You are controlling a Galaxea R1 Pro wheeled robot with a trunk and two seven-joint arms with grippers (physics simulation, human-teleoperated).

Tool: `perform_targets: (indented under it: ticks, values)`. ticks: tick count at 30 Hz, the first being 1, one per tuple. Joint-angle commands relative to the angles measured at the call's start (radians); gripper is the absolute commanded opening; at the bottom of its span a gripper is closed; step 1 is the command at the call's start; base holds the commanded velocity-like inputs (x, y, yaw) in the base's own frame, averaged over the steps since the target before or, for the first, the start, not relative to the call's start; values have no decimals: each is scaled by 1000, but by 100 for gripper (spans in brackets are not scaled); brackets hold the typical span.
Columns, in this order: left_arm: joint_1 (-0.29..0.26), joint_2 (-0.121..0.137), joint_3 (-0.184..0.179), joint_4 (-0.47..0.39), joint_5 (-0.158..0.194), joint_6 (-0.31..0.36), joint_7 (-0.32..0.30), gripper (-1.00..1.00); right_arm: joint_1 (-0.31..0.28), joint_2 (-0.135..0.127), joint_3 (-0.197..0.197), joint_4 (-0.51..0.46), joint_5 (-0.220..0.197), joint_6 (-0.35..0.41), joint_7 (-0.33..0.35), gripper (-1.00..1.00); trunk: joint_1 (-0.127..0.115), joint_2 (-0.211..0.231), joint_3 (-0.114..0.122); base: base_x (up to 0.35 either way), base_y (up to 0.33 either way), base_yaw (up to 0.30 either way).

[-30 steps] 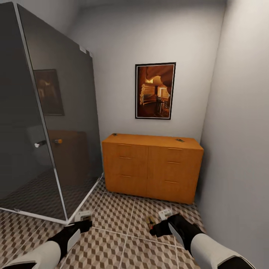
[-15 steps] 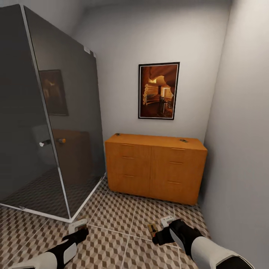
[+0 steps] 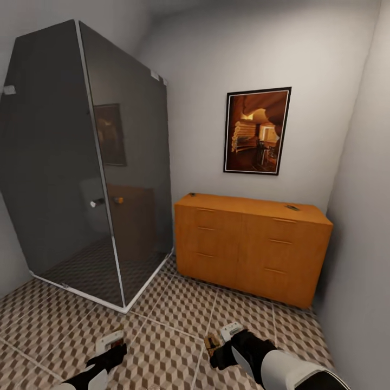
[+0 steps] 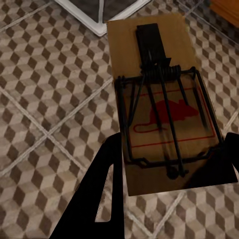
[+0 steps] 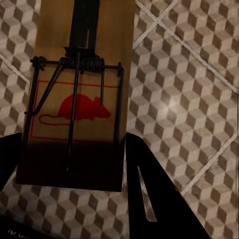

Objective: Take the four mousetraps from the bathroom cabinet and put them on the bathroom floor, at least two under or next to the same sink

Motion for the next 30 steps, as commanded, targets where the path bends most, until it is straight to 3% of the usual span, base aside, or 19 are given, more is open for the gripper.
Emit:
perform_targets:
  ticks: [1, 4, 7, 9, 12, 18, 30]
  values:
    - [0, 0, 7, 1, -2, -3, 3, -100, -1, 6, 6, 6, 0, 0, -8, -100, 0, -1, -1, 0, 0, 274]
    - [3, 0, 7, 1, 17, -5, 1, -100, -1, 8, 6, 35, 7, -17, -48, -100, 0, -1, -1, 0, 0, 275]
    - [10, 1, 7, 1, 62, -16, 0, -100, -1, 8, 6, 61, 10, -29, -71, -100, 0, -1, -1, 0, 0, 275]
    - [22, 0, 7, 0, 93, -47, -1, -100, -1, 8, 5, 70, 11, -41, -79, -100, 0, -1, -1, 0, 0, 276]
    - [32, -2, 7, 0, 107, -100, -2, -100, -1, 8, 6, 73, 11, -48, -82, -100, 0, -1, -1, 0, 0, 276]
    - [49, -7, 7, 1, 117, -151, -3, -100, -1, 8, 6, 77, 11, -70, -98, -100, 0, -1, -1, 0, 0, 276]
    - [55, -6, 6, 0, 118, -130, -3, -100, -1, 8, 6, 84, 9, -110, -126, -100, 0, -1, -1, 0, 0, 276]
